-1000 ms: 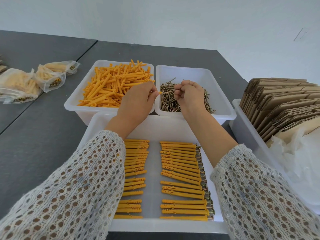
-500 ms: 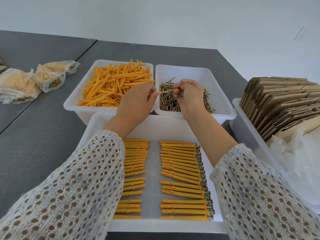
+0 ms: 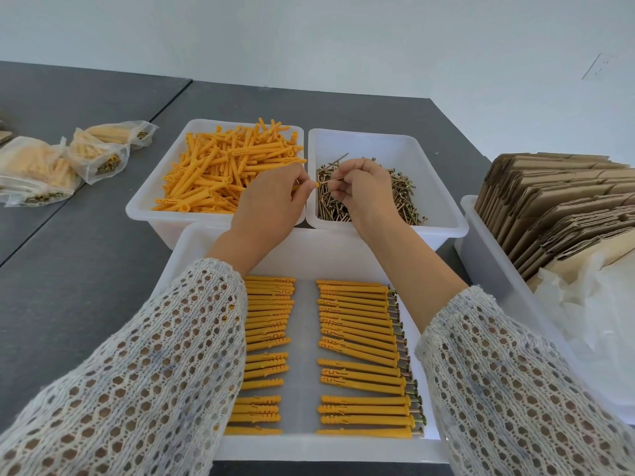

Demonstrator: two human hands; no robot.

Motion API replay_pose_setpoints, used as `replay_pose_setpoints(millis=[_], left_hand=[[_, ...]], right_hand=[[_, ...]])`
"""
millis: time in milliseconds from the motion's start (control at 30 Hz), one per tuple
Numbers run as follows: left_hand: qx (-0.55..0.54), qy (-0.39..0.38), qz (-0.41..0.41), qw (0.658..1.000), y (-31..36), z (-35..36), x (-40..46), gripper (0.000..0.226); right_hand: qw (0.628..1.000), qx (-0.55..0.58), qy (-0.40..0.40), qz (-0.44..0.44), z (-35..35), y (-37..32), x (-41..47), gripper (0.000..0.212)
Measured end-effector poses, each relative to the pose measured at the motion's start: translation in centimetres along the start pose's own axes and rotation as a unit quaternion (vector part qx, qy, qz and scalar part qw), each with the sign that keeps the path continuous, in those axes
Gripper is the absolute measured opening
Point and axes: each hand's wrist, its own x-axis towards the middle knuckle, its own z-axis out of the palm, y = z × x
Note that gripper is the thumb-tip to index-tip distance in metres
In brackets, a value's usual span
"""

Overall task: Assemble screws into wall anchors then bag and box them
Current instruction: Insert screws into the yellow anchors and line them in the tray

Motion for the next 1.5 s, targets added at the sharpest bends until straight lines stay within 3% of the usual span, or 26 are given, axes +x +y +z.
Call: replay_pose_setpoints(millis=[167, 267, 367, 533, 700, 933, 1033, 1167, 1300, 1500], left_hand=[[-0.006, 0.002, 0.009, 1.0, 0.1, 0.0, 0.0, 0.021], [-0.015, 0.001, 0.007, 1.0, 0.2, 0.0, 0.0, 0.023], [-0.022, -0.003, 0.007, 1.0, 0.2, 0.0, 0.1, 0.025], [-0.014, 0.005, 0.007, 1.0, 0.1, 0.1, 0.0, 0.029], [-0.011, 0.009, -0.004, 1.0, 0.3, 0.1, -0.1, 0.041], [-0.005, -0.009, 0.004, 1.0, 0.4, 0.0, -0.1, 0.042], [-0.021, -0.035, 0.055, 0.998, 0.8, -0.4, -0.3, 0.048], [-0.025, -0.063, 0.176, 0.982, 2.8, -0.7, -0.9, 0.037], [-0.116, -0.065, 0.201, 0.97, 4.4, 0.0, -1.1, 0.038], [-0.161, -0.047, 0.237, 0.957, 6.3, 0.1, -1.5, 0.038]], right_hand=[[0.974, -0.205, -0.041, -0.085, 0.8, 0.9, -0.6, 0.028], [0.952, -0.275, -0.024, -0.134, 0.9, 1.4, -0.9, 0.017], [0.954, -0.252, 0.007, -0.162, 1.1, 1.6, -0.9, 0.006], [0.965, -0.195, 0.027, -0.172, 1.4, 1.4, -0.8, 0.043], [0.958, -0.197, 0.033, -0.208, 1.5, 1.7, -1.0, 0.047], [0.978, -0.16, 0.024, -0.128, 1.3, 1.2, -0.7, 0.049], [0.984, -0.152, 0.008, -0.088, 1.0, 1.0, -0.4, 0.045], [0.992, -0.117, -0.017, -0.051, 1.0, 0.4, -0.5, 0.033], [0.999, -0.021, -0.028, 0.016, 0.4, -0.3, -0.5, 0.034], [0.991, -0.041, -0.11, 0.062, 0.1, -1.1, -0.4, 0.035]])
